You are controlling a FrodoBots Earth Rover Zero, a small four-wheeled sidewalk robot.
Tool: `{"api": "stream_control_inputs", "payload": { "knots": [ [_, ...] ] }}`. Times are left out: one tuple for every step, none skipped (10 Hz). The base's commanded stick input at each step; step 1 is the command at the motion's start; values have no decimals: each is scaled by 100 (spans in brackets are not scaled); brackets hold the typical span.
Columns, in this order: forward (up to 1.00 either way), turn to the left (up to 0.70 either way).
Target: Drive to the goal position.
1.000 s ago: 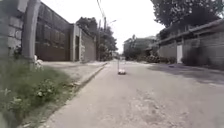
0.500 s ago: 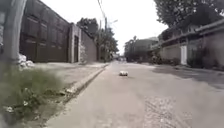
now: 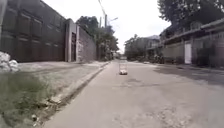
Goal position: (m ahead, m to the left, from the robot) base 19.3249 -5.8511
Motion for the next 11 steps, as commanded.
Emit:
{"api": "stream_control_inputs", "payload": {
  "knots": [
    [100,-1],
    [100,-17],
    [100,-7],
    [100,0],
    [100,0],
    [100,0],
    [100,0],
    [100,0],
    [100,-21],
    [100,-9],
    [100,0]
  ]
}}
